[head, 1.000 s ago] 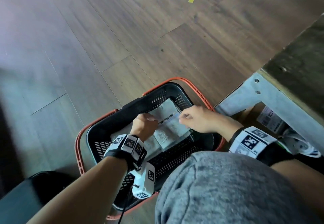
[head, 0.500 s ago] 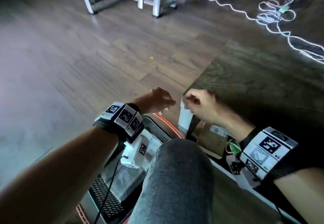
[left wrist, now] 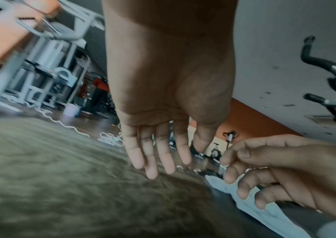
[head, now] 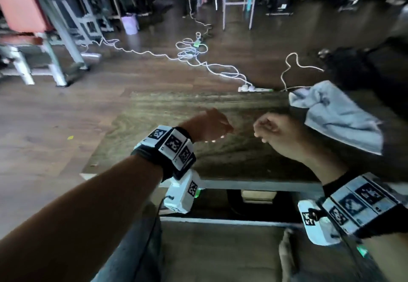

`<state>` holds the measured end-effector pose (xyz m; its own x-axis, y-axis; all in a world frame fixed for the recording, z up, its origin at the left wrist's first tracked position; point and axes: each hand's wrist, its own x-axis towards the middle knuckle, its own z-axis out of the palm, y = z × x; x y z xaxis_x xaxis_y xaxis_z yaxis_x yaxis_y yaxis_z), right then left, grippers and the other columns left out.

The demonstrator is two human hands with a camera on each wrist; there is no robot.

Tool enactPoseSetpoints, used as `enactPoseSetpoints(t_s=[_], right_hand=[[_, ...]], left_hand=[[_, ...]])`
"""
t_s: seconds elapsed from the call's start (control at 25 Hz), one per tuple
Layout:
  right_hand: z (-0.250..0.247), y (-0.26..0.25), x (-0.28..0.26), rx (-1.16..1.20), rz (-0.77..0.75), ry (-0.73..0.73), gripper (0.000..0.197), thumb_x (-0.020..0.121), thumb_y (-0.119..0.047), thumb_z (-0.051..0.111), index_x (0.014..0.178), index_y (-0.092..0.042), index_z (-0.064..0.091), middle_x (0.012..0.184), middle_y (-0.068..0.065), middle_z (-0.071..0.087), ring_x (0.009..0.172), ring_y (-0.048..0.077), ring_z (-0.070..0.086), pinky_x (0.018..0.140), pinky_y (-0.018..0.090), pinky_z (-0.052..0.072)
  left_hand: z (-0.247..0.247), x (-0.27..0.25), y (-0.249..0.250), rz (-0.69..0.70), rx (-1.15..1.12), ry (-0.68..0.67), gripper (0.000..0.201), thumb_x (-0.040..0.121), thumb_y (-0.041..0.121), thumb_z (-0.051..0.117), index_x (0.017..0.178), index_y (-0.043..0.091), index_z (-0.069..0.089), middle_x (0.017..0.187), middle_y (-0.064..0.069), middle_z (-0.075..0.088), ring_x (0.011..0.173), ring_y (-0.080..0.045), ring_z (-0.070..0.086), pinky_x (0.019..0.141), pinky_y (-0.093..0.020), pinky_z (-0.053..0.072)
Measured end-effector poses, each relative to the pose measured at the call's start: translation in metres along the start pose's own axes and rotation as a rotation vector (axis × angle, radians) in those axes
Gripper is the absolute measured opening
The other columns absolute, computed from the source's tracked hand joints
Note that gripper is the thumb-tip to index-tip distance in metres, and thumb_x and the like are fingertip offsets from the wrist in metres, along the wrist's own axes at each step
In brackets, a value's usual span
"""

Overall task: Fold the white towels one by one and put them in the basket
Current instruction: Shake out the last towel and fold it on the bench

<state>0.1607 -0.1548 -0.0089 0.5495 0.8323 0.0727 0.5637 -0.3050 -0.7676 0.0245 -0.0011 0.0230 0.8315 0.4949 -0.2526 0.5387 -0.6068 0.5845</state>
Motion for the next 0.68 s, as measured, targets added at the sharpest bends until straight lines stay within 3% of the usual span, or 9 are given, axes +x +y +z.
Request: enactPoseSetpoints(t_s=[0.12,0.24,0.32,0.4,0.52,0.6,0.68], right_hand=[[-0.056,0.054,-0.015,-0.046,0.143,0.081,0.010,0.095,-0.030,0.061,0.086,-0.027,0.061,0.087,-0.010,0.067,0.086,0.013,0.064,0.077,0.034,0.050],[-0.097,0.092,-0.032,-0.159,0.307,0.105,0.011,0.096,-0.036,0.057,0.094,-0.025,0.057,0.089,-0.011,0.060,0.085,0.010,0.058,0.066,0.026,0.040],[-0.115,0.110,-0.043,-0.227,0.387,0.101,0.022,0.097,-0.038,0.054,0.111,-0.022,0.057,0.103,-0.007,0.061,0.097,0.015,0.059,0.076,0.030,0.046],[-0.126,0.125,-0.051,-0.298,0.427,0.084,0.031,0.097,-0.037,0.052,0.122,-0.019,0.053,0.115,-0.002,0.061,0.107,0.021,0.060,0.084,0.034,0.048],[-0.135,0.144,-0.055,-0.366,0.450,0.067,0.032,0.097,-0.036,0.051,0.124,-0.017,0.051,0.121,0.004,0.062,0.107,0.026,0.062,0.085,0.039,0.051],[-0.137,0.156,-0.052,-0.437,0.458,0.063,0.033,0.096,-0.038,0.051,0.120,-0.015,0.050,0.119,0.009,0.060,0.105,0.030,0.061,0.085,0.043,0.053],[-0.136,0.161,-0.049,-0.485,0.456,0.039,0.034,0.095,-0.039,0.053,0.118,-0.014,0.048,0.120,0.010,0.057,0.108,0.032,0.059,0.086,0.045,0.053]], left_hand=[[0.053,0.049,0.046,0.113,0.022,-0.035,0.027,0.095,0.014,0.056,0.117,0.002,0.066,0.121,-0.015,0.067,0.114,-0.029,0.062,0.096,-0.031,0.047],[0.116,0.097,0.095,0.260,0.019,-0.054,0.025,0.093,0.007,0.055,0.115,0.003,0.066,0.123,-0.014,0.065,0.117,-0.027,0.059,0.095,-0.028,0.042],[0.155,0.126,0.127,0.281,0.074,-0.069,0.035,0.093,0.012,0.054,0.127,0.010,0.058,0.133,-0.011,0.056,0.124,-0.027,0.052,0.098,-0.029,0.040],[0.189,0.152,0.147,0.315,0.214,-0.092,0.053,0.091,0.020,0.051,0.142,0.019,0.041,0.149,-0.005,0.038,0.137,-0.030,0.035,0.110,-0.039,0.034],[0.217,0.172,0.156,0.295,0.368,-0.080,0.064,0.090,0.039,0.045,0.149,0.033,0.022,0.159,0.006,0.019,0.145,-0.033,0.016,0.109,-0.055,0.034],[0.220,0.172,0.159,0.276,0.408,-0.011,0.056,0.091,0.045,0.050,0.143,0.032,0.034,0.152,0.004,0.026,0.139,-0.032,0.021,0.102,-0.051,0.039],[0.213,0.165,0.159,0.318,0.455,0.098,0.043,0.090,0.047,0.056,0.128,0.027,0.053,0.139,0.001,0.040,0.129,-0.029,0.030,0.099,-0.047,0.038]])
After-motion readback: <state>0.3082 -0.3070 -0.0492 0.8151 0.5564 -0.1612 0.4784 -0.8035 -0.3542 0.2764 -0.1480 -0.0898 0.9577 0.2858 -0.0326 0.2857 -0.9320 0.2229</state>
